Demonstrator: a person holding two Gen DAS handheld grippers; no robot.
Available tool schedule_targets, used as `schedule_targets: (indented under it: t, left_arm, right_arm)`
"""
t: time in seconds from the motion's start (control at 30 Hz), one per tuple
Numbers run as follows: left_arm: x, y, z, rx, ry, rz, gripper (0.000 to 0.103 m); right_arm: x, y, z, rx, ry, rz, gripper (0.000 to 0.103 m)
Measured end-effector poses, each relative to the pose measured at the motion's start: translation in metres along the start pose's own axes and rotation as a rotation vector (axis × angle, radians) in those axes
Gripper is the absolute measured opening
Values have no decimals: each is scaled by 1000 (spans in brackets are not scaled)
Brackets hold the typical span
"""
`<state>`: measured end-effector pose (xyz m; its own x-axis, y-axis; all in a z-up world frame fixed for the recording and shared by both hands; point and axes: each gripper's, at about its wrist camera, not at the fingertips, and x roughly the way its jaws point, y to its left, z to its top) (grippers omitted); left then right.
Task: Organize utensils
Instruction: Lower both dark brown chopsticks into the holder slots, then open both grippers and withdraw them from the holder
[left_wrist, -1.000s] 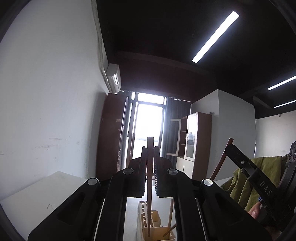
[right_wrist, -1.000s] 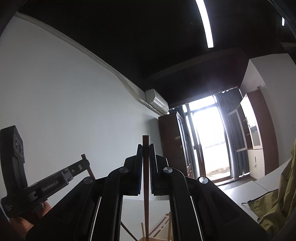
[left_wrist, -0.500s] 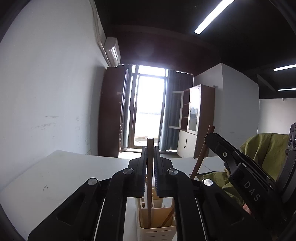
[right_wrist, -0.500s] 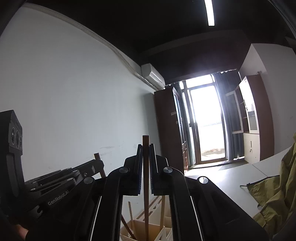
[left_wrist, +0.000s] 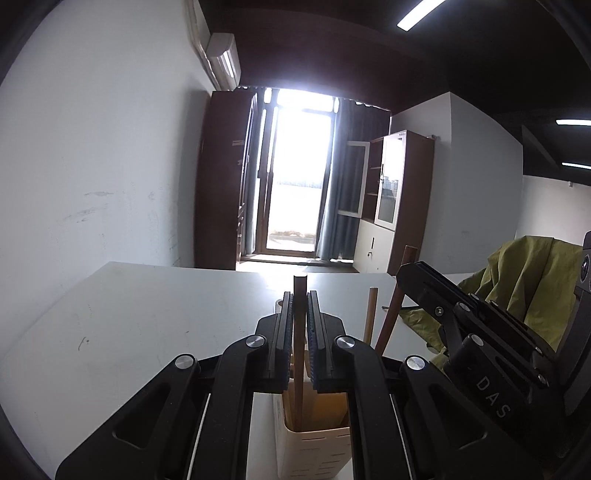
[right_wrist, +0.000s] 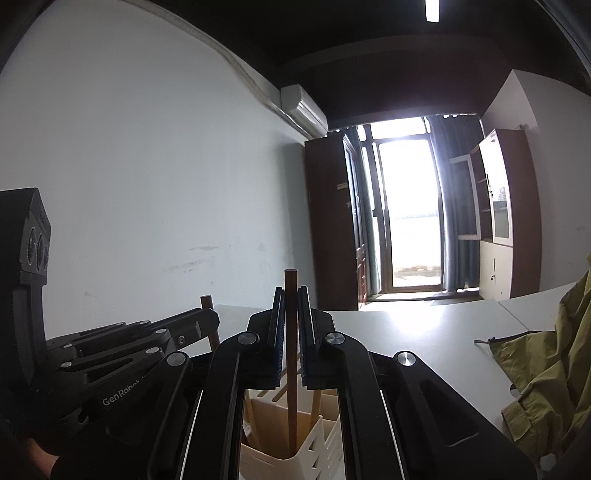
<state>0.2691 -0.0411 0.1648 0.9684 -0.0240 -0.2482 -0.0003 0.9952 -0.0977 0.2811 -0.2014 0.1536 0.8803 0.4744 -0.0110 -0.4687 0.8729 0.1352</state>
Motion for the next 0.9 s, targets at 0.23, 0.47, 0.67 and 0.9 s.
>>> schedule_targets:
  t: [0.23,0.47,0.67,0.9]
  left_arm:
    - [-1,-4,-5,20,7,12,7]
    - [-2,-2,-6,23,4,7,7]
    - [1,3,-9,3,33,-5,7]
    - [-11,10,-6,-7,8,6,14]
  right_arm:
    - [9,3,-5,-6,58,-4,8]
    - [14,-1,-12,14,86,-11,8]
    - [14,-8,-11,51,97,-21,8]
    - [10,-13,-9,81,97,-31,30]
